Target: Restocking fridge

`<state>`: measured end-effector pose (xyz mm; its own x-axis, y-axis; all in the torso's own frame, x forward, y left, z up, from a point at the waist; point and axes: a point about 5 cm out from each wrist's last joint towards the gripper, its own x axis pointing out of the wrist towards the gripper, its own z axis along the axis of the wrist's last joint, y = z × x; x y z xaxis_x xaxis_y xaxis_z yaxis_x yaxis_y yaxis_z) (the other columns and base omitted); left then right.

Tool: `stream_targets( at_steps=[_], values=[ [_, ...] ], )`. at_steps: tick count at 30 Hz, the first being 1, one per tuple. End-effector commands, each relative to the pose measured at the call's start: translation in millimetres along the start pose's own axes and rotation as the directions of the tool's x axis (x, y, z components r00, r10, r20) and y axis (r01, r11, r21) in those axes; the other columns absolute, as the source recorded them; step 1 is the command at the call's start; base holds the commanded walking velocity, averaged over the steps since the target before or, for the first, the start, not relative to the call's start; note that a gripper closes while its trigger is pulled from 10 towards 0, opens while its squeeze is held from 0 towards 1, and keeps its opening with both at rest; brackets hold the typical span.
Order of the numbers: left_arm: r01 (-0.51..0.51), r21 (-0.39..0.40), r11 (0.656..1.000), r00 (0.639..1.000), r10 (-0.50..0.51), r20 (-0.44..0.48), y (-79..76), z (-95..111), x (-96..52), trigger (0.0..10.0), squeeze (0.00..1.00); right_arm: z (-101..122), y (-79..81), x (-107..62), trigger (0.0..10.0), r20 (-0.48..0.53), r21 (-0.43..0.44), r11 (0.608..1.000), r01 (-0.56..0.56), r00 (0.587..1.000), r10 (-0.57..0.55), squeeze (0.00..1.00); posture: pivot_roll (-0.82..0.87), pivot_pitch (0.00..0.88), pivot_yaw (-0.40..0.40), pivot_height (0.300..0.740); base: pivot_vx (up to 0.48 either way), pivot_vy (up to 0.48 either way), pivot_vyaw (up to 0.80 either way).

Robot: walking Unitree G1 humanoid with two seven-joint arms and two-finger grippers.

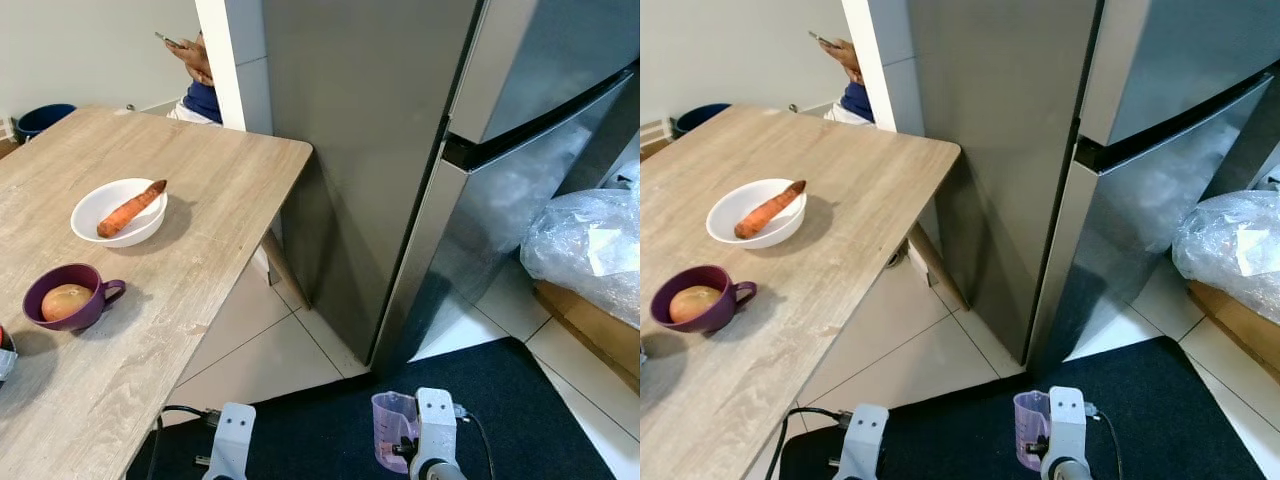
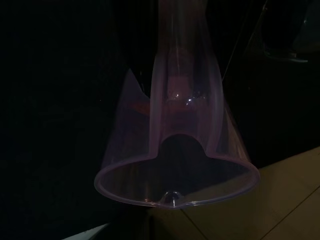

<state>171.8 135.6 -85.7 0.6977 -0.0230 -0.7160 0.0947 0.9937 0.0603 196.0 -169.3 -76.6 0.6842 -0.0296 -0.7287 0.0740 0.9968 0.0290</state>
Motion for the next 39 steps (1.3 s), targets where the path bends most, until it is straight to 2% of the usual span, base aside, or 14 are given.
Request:
stream_targets(
  at_steps=[1, 3, 5, 6, 7, 9, 10, 23, 39],
  values=[
    [-0.031, -0.002, 1.0, 0.999, 0.031, -0.011, 10.9, -6, -2.5, 10.0, 0.0, 2, -18.6, -2.9, 10.0, 0.043, -0.01, 1.0, 0.007, 0.999, -0.006, 0.0, -0.13, 0.083, 0.018, 0.74, 0.0, 0.0, 0.0],
    [-0.032, -0.002, 0.999, 0.999, 0.032, -0.01, 10.9, -6, -2.5, 10.0, 0.0, 8, -30.9, -4.8, 10.0, 0.089, -0.025, 1.0, 0.007, 0.996, -0.005, 0.0, -0.13, 0.083, 0.018, 0.74, 0.0, 0.0, 0.0],
    [-0.033, -0.003, 0.999, 0.999, 0.033, -0.01, 11.0, -6, -2.5, 10.0, 0.0, 9, -31.8, -5.0, 10.0, 0.1, -0.026, 1.0, 0.005, 0.995, -0.002, 0.0, -0.13, 0.081, 0.014, 0.74, 0.0, 0.0, 0.0],
    [-0.047, -0.011, 0.999, 0.998, 0.048, 0.036, 26.2, -2, -3.0, 10.0, 0.0, 10, -32.4, -5.1, 10.0, 0.106, -0.031, 1.0, -0.001, 0.994, 0.004, 0.0, -0.13, 0.076, 0.002, 0.74, 0.0, 0.0, 0.0],
    [-0.047, -0.011, 0.999, 0.998, 0.048, 0.036, 26.2, -2, -3.0, 10.0, 0.0, 10, -32.4, -5.1, 10.0, 0.106, -0.031, 1.0, -0.001, 0.994, 0.004, 0.0, -0.13, 0.076, 0.002, 0.74, 0.0, 0.0, 0.0],
    [-0.062, -0.015, 0.998, 0.991, 0.063, 0.117, 45.1, 7, -4.8, 10.0, 0.0, 11, -34.3, -5.0, 10.0, 0.104, -0.034, 0.999, -0.006, 0.995, 0.009, 0.0, -0.13, 0.071, -0.005, 0.74, 0.0, 0.0, 0.0],
    [-0.064, -0.014, 0.998, 0.989, 0.065, 0.132, 48.8, 9, -5.4, 10.0, 0.0, 11, -35.5, -4.9, 10.0, 0.098, -0.041, 0.999, -0.006, 0.995, 0.01, 0.0, -0.13, 0.067, -0.008, 0.74, 0.0, 0.0, 0.0],
    [-0.085, -0.053, 0.995, 0.986, 0.091, 0.138, 49.8, 6, -7.2, 10.0, 0.0, 15, -35.1, -3.9, 10.0, 0.095, -0.082, 0.996, -0.035, 0.995, 0.043, 0.0, -0.12, 0.059, -0.034, 0.74, 0.0, 0.0, 0.0],
    [-0.061, -0.039, 0.997, 0.987, 0.067, 0.149, 49.3, 9, -6.5, 10.0, 0.0, 19, -33.0, -2.8, 10.0, 0.118, -0.077, 0.997, -0.03, 0.992, 0.039, 0.0, -0.12, 0.062, -0.02, 0.74, 0.0, 0.0, 0.0]
  ],
)
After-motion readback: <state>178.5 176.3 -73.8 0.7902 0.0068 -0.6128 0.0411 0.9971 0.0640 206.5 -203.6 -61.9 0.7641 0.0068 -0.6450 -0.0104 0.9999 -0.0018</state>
